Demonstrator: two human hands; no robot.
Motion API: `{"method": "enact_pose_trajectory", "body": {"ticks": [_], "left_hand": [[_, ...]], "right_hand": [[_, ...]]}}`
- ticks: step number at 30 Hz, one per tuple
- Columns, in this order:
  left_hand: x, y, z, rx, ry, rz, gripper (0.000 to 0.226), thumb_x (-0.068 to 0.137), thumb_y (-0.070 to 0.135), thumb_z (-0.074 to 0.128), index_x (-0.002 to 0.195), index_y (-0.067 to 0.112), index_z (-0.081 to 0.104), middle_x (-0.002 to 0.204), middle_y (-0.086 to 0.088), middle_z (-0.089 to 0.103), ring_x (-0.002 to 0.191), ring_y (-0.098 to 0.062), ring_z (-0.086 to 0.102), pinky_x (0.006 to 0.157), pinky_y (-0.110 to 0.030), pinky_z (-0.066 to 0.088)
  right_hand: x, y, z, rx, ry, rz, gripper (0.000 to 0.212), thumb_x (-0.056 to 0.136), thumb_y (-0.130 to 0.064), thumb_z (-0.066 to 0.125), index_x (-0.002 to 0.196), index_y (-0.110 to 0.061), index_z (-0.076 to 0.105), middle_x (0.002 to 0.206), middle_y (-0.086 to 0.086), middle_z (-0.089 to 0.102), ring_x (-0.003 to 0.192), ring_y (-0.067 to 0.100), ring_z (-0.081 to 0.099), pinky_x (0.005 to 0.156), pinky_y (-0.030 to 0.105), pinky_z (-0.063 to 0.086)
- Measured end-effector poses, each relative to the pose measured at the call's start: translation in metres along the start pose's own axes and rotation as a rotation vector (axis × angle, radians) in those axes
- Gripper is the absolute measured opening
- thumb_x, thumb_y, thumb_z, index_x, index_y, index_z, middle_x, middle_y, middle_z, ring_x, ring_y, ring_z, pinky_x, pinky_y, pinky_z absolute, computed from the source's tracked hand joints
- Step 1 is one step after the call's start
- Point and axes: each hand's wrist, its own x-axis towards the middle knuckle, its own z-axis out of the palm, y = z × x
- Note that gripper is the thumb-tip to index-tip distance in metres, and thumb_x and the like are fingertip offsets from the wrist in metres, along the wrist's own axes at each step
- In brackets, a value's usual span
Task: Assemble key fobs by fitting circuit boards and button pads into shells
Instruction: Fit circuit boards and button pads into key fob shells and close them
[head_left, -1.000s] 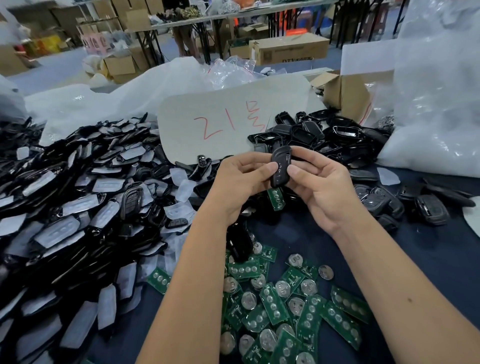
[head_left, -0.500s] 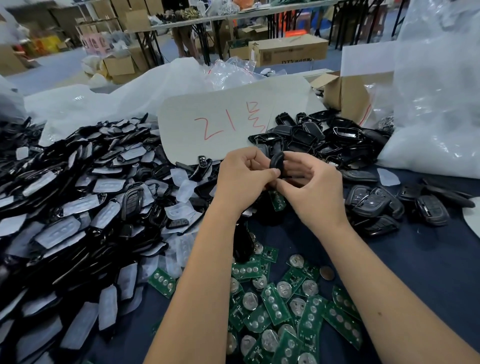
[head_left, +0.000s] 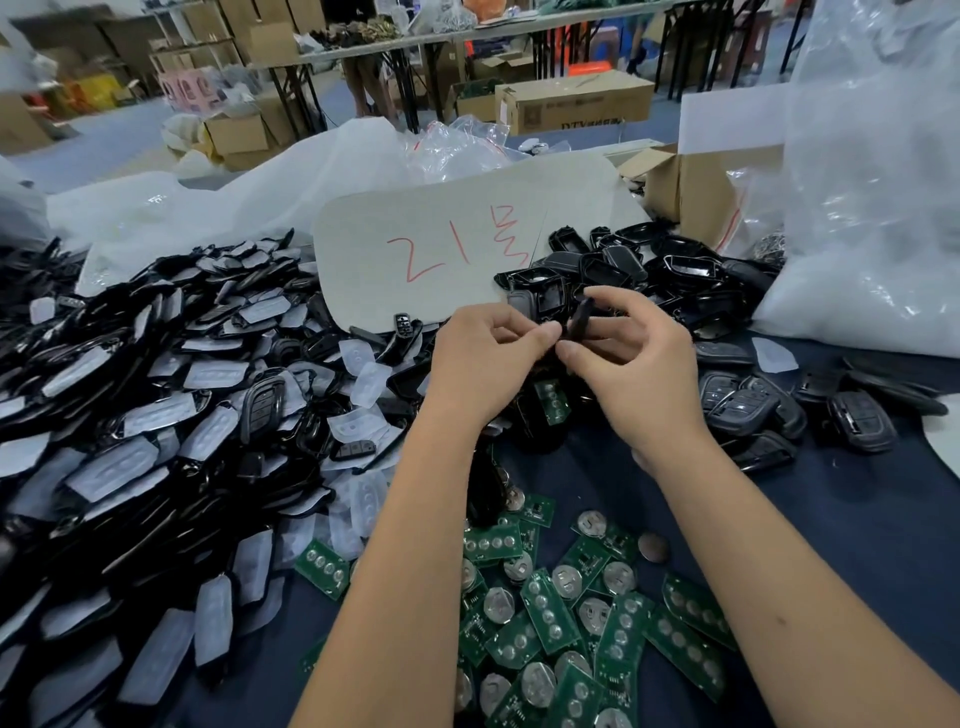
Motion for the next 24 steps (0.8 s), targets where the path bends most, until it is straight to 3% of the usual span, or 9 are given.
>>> {"method": "enact_pose_trajectory", "body": {"ticks": [3, 5, 8, 11, 14, 16, 20, 24], "left_hand": [[-0.001, -0.003, -0.004, 0.360, -0.125, -0.023, 0.031, 0.071, 0.044, 0.090, 0.091, 0.029, 0.071, 0.081, 0.010, 0.067, 0.073, -0.005, 0.063, 0.063, -0.024, 0.047], [-0.002, -0.003, -0.004, 0.427, -0.213, -0.037, 0.042, 0.067, 0.041, 0.094, 0.098, 0.028, 0.070, 0.089, 0.009, 0.065, 0.079, -0.004, 0.061, 0.064, -0.020, 0.044], [-0.003, -0.001, -0.002, 0.398, -0.279, 0.003, 0.041, 0.066, 0.032, 0.096, 0.096, 0.026, 0.069, 0.088, 0.008, 0.067, 0.072, -0.004, 0.059, 0.066, -0.022, 0.047], [-0.003, -0.001, -0.001, 0.295, -0.280, 0.015, 0.037, 0.068, 0.017, 0.094, 0.087, 0.024, 0.064, 0.080, 0.003, 0.071, 0.066, -0.009, 0.061, 0.072, -0.031, 0.056], [-0.002, -0.005, -0.001, 0.161, -0.183, 0.002, 0.027, 0.076, 0.013, 0.088, 0.081, 0.021, 0.063, 0.083, -0.009, 0.075, 0.068, -0.015, 0.062, 0.078, -0.039, 0.056], [-0.002, -0.006, -0.003, -0.032, -0.127, -0.041, 0.019, 0.084, 0.009, 0.082, 0.084, 0.016, 0.065, 0.084, -0.014, 0.073, 0.072, -0.020, 0.066, 0.080, -0.042, 0.060], [-0.001, -0.004, -0.007, -0.575, -0.133, -0.216, 0.009, 0.099, 0.005, 0.066, 0.105, 0.012, 0.068, 0.091, -0.009, 0.070, 0.068, -0.024, 0.072, 0.060, -0.025, 0.060], [-0.001, -0.005, -0.007, -0.622, -0.166, -0.257, 0.018, 0.106, 0.007, 0.053, 0.116, 0.014, 0.066, 0.091, -0.007, 0.070, 0.063, -0.018, 0.068, 0.058, -0.022, 0.057]], "right_hand": [[0.006, 0.002, -0.005, 0.288, 0.068, 0.157, 0.045, 0.086, 0.003, 0.079, 0.123, -0.020, 0.068, 0.100, 0.004, 0.080, 0.097, 0.024, 0.077, 0.087, 0.039, 0.062], [0.009, 0.002, -0.008, 0.430, 0.103, 0.203, 0.043, 0.088, 0.008, 0.075, 0.123, -0.015, 0.066, 0.102, 0.009, 0.079, 0.101, 0.030, 0.076, 0.088, 0.041, 0.063], [0.011, 0.001, -0.013, 0.540, 0.112, 0.232, 0.040, 0.090, 0.011, 0.070, 0.119, -0.015, 0.065, 0.110, 0.013, 0.076, 0.108, 0.037, 0.074, 0.089, 0.040, 0.063], [0.012, -0.001, -0.017, 0.622, 0.078, 0.270, 0.038, 0.093, 0.013, 0.064, 0.123, -0.010, 0.062, 0.116, 0.020, 0.073, 0.112, 0.043, 0.071, 0.096, 0.044, 0.061], [0.012, -0.004, -0.020, 0.698, 0.012, 0.299, 0.039, 0.095, 0.012, 0.060, 0.131, -0.002, 0.058, 0.124, 0.028, 0.069, 0.111, 0.043, 0.072, 0.095, 0.044, 0.061], [0.011, -0.006, -0.020, 0.703, -0.044, 0.296, 0.039, 0.096, 0.011, 0.059, 0.132, -0.002, 0.058, 0.122, 0.027, 0.070, 0.110, 0.040, 0.072, 0.094, 0.042, 0.061], [0.009, -0.006, -0.017, 0.647, -0.166, 0.259, 0.040, 0.095, 0.009, 0.060, 0.131, -0.007, 0.061, 0.113, 0.017, 0.076, 0.104, 0.030, 0.073, 0.092, 0.039, 0.061], [0.006, -0.006, -0.015, 0.635, -0.304, 0.242, 0.047, 0.085, 0.001, 0.068, 0.131, -0.009, 0.064, 0.115, 0.017, 0.076, 0.106, 0.030, 0.074, 0.089, 0.037, 0.061]]}}
